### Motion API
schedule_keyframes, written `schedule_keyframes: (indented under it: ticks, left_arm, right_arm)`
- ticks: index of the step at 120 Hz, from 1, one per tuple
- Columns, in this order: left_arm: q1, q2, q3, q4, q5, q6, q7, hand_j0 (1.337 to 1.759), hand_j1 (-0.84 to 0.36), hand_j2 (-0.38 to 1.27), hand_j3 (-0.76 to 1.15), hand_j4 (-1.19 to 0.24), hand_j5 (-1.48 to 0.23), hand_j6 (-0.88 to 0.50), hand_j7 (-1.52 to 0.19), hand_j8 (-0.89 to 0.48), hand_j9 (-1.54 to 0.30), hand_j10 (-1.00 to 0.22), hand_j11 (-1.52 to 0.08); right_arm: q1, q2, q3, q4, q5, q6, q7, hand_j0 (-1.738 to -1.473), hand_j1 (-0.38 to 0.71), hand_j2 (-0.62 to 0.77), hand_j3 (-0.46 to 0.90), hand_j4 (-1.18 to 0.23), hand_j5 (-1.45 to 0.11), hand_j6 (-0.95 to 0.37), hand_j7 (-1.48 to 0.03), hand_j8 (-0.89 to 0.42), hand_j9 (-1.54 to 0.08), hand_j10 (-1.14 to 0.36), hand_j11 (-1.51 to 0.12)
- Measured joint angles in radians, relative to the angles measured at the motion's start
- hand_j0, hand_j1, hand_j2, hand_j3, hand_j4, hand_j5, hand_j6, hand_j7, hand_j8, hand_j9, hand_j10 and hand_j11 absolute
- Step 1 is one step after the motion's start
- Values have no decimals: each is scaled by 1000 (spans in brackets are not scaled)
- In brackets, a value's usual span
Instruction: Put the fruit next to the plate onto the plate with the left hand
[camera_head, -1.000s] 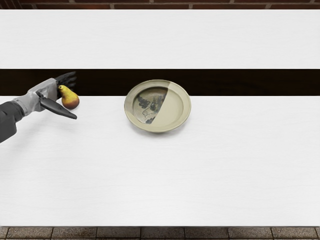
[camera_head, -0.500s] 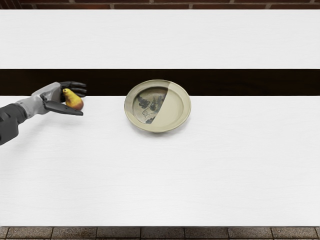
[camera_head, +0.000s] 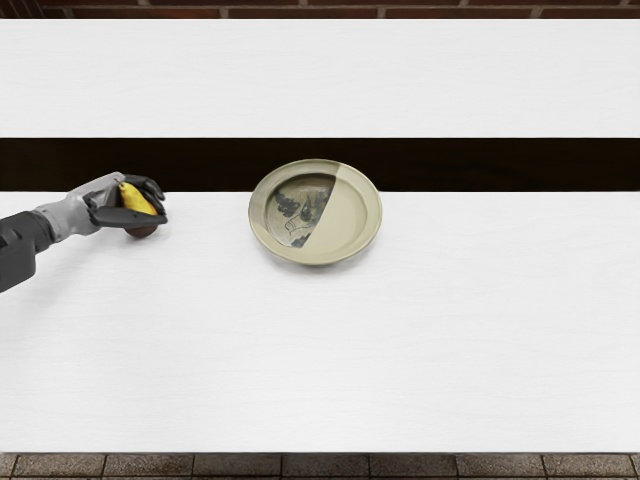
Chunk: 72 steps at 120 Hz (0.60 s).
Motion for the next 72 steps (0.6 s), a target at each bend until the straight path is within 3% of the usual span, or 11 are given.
schedule_keyframes:
  ticks: [8, 9, 14, 17, 18, 24, 25, 29, 33, 53, 72]
  left_arm:
    - [0, 4, 5, -1, -2, -6, -1, 1652, -427, 60, 0, -770, -1064, -756, -1093, -486, -1094, -538, -486]
    - [0, 4, 5, -1, -3, -6, -1, 1651, -429, 65, 0, -772, -1070, -757, -1102, -481, -1103, -556, -426]
    - [-1, 4, 7, -1, -3, -6, -1, 1649, -438, 90, 0, -783, -1093, -763, -1135, -460, -1130, -525, -520]
    - [-2, 4, 8, -2, -3, -7, -1, 1648, -439, 100, 0, -788, -1107, -765, -1154, -447, -1144, -553, -433]
    - [-2, 5, 8, -2, -3, -7, -1, 1648, -439, 104, 0, -789, -1111, -767, -1158, -446, -1146, -534, -490]
    - [-2, 5, 8, -3, -5, -11, -2, 1647, -450, 126, 0, -782, -1162, -759, -1209, -418, -1180, -534, -443]
    - [-2, 5, 8, -2, -5, -11, -2, 1647, -452, 131, 0, -783, -1164, -761, -1211, -418, -1179, -516, -524]
    - [-4, 5, 10, -2, -2, -11, -1, 1646, -467, 155, 0, -780, -1189, -756, -1238, -406, -1190, -488, -565]
    - [-7, 5, 13, -2, 1, -10, -1, 1645, -473, 175, 0, -777, -1212, -748, -1259, -394, -1197, -514, -505]
    - [-34, 4, 31, -1, 14, 5, 3, 1642, -487, 248, 0, -795, -1234, -751, -1260, -416, -1186, -536, -837]
    - [-66, 4, 31, -1, -3, 8, 6, 1636, -500, 283, 0, -799, -1253, -730, -1275, -377, -1219, -438, -1061]
  right_arm:
    - [0, 0, 0, 0, 0, 0, 0, -1658, -314, -6, 0, -30, -38, -30, -38, -30, -38, -29, -38]
    - [0, 0, 0, 0, 0, 0, 0, -1658, -314, -6, 0, -30, -38, -30, -38, -30, -38, -29, -38]
    - [0, 0, 0, 0, 0, 0, 0, -1658, -314, -6, 0, -30, -38, -30, -38, -30, -38, -29, -38]
    - [0, 0, 0, 0, 0, 0, 0, -1658, -314, -6, 0, -30, -38, -30, -38, -30, -38, -29, -38]
    - [0, 0, 0, 0, 0, 0, 0, -1658, -314, -6, 0, -30, -38, -30, -38, -30, -38, -29, -38]
    - [0, 0, 0, 0, 0, 0, 0, -1658, -314, -6, 0, -30, -38, -30, -38, -30, -38, -29, -38]
    - [0, 0, 0, 0, 0, 0, 0, -1658, -314, -6, 0, -30, -38, -30, -38, -30, -38, -29, -38]
    - [0, 0, 0, 0, 0, 0, 0, -1658, -314, -6, 0, -30, -38, -30, -38, -30, -38, -29, -38]
    - [0, 0, 0, 0, 0, 0, 0, -1658, -314, -6, 0, -30, -38, -30, -38, -30, -38, -29, -38]
    - [1, 0, 1, 1, 0, 0, -3, -1658, -314, -6, 0, -30, -38, -30, -38, -30, -38, -29, -38]
    - [0, 0, 2, 1, 1, 0, -9, -1658, -314, -6, 0, -30, -38, -30, -38, -30, -38, -29, -38]
